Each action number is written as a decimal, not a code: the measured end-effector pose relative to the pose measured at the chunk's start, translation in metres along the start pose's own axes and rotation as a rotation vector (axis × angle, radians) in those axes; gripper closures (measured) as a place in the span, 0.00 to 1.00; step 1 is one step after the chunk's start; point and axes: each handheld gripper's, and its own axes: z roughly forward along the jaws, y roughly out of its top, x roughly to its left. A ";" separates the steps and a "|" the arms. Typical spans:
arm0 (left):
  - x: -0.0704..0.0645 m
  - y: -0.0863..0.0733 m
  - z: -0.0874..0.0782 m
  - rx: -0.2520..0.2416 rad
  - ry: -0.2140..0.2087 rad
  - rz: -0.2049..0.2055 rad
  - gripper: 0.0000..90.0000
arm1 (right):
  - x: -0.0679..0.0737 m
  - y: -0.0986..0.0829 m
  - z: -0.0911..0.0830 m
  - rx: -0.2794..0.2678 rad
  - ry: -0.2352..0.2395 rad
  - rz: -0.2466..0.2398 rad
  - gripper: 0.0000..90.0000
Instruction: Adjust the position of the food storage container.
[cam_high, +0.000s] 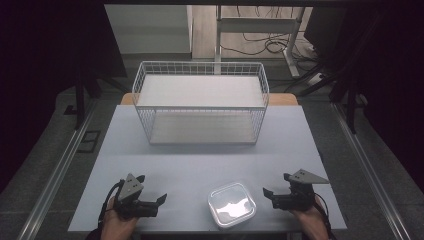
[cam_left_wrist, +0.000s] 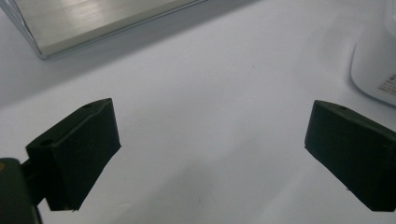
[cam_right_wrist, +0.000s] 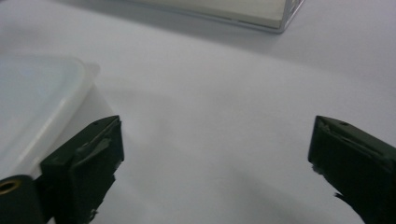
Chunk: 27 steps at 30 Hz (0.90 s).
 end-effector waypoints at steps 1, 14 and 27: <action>-0.001 0.000 0.001 0.000 0.004 0.008 0.02 | 0.002 -0.001 0.001 0.015 -0.007 -0.019 0.00; -0.003 0.001 0.001 0.006 -0.027 -0.009 0.05 | 0.007 0.001 0.004 0.045 0.010 -0.019 0.02; -0.039 0.012 -0.001 -0.069 -0.188 0.061 0.33 | 0.020 0.006 -0.002 0.132 0.082 -0.003 0.35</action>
